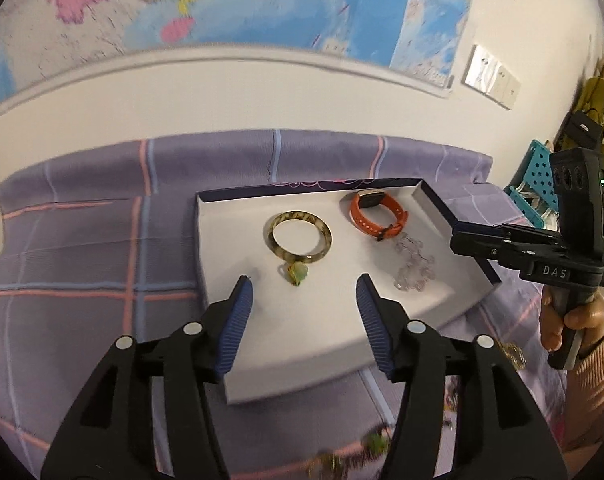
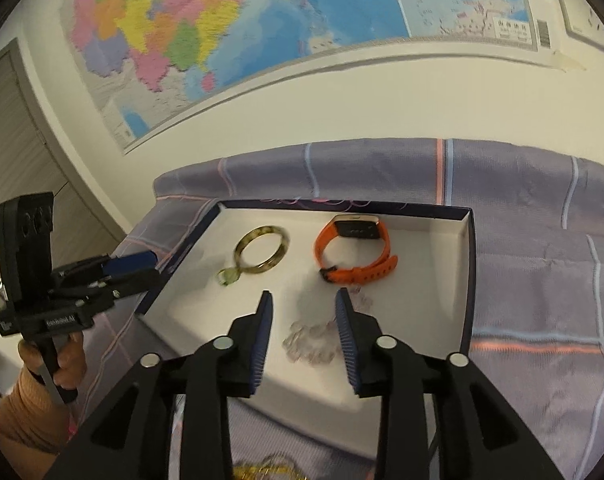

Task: Organize jewelry
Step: 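Lift both open grippers away from the tray, then lower the right gripper onto the yellow beaded necklace while the left gripper lowers to the green bead ring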

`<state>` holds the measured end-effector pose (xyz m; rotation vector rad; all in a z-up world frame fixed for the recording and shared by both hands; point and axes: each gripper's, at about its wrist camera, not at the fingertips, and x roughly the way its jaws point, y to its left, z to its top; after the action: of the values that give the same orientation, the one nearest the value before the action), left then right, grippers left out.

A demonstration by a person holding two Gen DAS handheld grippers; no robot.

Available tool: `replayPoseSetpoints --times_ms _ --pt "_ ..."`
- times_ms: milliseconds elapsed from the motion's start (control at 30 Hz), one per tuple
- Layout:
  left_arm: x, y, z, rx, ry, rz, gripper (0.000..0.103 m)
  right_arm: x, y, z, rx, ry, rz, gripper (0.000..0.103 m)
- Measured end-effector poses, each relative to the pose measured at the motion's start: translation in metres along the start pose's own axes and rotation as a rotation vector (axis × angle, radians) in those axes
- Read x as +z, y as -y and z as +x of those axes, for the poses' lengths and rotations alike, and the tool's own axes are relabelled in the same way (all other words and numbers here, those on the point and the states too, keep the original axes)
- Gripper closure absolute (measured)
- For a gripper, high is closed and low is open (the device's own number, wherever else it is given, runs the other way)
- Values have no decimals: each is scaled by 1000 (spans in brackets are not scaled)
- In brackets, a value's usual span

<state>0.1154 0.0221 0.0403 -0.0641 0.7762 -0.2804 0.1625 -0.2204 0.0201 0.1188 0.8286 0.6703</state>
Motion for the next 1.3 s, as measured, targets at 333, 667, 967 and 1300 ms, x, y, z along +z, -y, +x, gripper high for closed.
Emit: replayPoseSetpoints --times_ms 333,667,967,1300 --pt "-43 11 -30 27 1 47 47 -48 -25 -46 -13 -15 -94 62" --pt "-78 17 -35 5 -34 14 47 -98 -19 -58 -59 -91 -112 61" --pt "-93 27 -34 9 -53 22 44 -116 -18 -50 -137 -142 -166 63" --pt "-99 31 -31 1 -70 7 42 -118 -23 -35 -142 -166 -212 66"
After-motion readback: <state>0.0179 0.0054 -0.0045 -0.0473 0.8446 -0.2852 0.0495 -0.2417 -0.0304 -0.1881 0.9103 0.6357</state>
